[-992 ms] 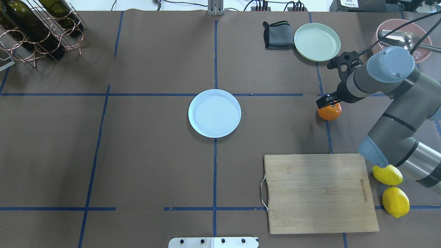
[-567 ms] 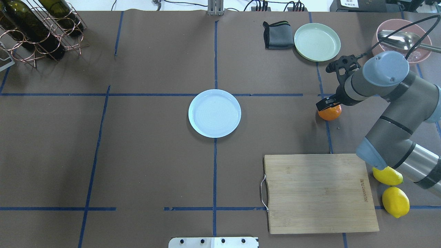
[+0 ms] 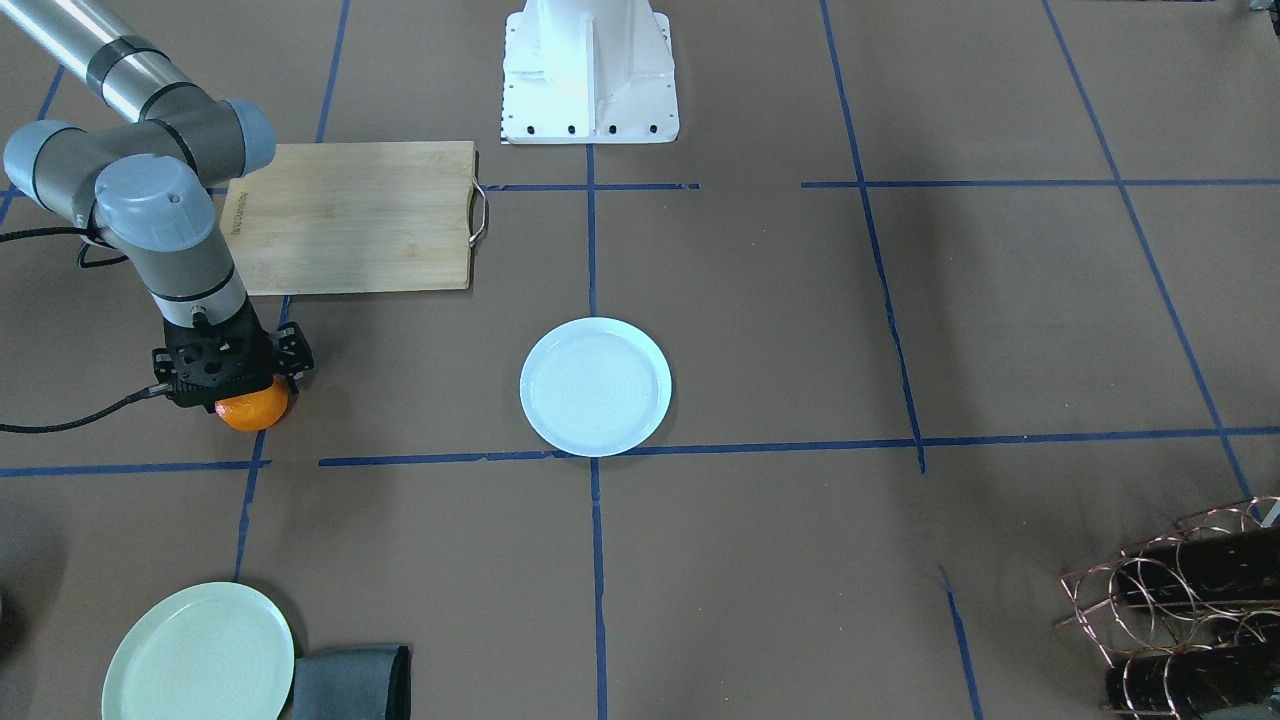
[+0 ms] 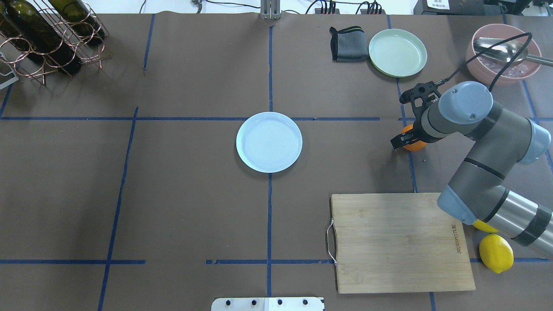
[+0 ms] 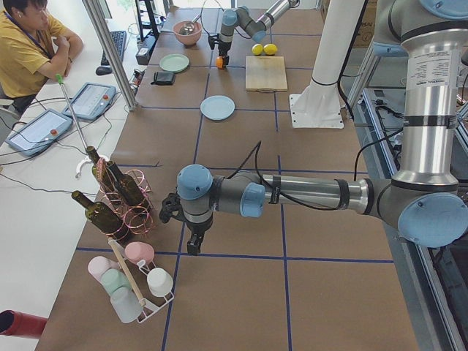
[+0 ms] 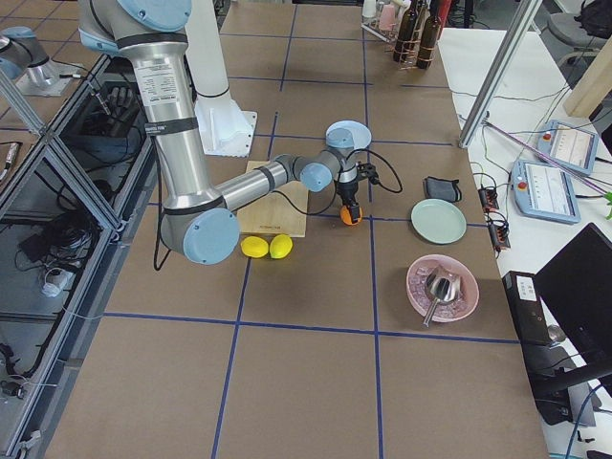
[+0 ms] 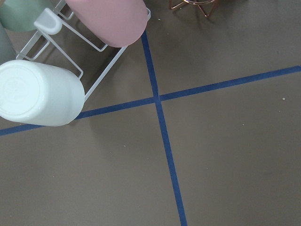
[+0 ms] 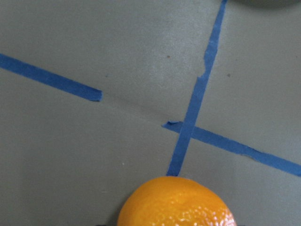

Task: Pick orange to plate
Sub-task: 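Close the right gripper on the orange and lift it, then carry the orange with the right gripper over the light blue plate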

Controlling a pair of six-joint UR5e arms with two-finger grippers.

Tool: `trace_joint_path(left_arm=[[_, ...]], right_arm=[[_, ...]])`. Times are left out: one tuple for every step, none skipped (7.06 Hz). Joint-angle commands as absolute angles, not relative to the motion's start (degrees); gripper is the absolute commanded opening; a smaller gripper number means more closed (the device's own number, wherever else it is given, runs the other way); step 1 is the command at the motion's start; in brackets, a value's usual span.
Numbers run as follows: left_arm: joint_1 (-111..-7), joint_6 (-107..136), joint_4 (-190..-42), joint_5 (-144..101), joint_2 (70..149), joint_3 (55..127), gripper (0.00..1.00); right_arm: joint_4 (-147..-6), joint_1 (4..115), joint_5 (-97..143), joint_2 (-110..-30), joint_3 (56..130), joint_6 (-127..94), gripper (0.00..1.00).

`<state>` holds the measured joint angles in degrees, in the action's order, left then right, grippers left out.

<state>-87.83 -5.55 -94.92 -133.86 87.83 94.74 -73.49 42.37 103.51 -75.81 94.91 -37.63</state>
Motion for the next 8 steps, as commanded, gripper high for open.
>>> trace_joint_path(left_arm=[[-87.89,-5.62,-94.92,-133.86,87.89,94.83,1.0],[-87.8,-5.63,-94.92,-133.86,87.89,94.83,1.0],[-87.8,-5.63,-94.92,-133.86,87.89,94.83,1.0],[-87.8,-5.63,-94.92,-133.86,87.8,95.1,1.0],[-87.89,-5.63,-94.92,-133.86,87.8,95.36,1.0],[-87.89,-5.63,-94.92,-133.86,87.8,95.27,1.0],[-87.89,-5.63,-94.92,-133.86,87.8,95.36,1.0],[-87.89,-5.63,-94.92,-133.94,87.8,95.36,1.0]], right_arm=[[-73.65,41.75,102.3,-74.98,95.7,-37.7,0.2],[-74.44,41.66,102.39,-72.01,95.89,-39.71,0.15],[-76.44,40.27,102.39,-68.07,95.71,-43.38,0.16],[-82.9,37.9,101.96,-61.41,95.36,-48.12,0.16],[-89.15,35.1,98.99,-54.47,94.58,-53.12,0.16],[-92.25,33.15,97.49,-48.31,91.52,-57.0,0.17],[-92.37,31.31,96.17,-42.07,85.23,-61.22,0.17],[-92.2,28.77,92.24,-35.92,77.16,-64.3,0.18]])
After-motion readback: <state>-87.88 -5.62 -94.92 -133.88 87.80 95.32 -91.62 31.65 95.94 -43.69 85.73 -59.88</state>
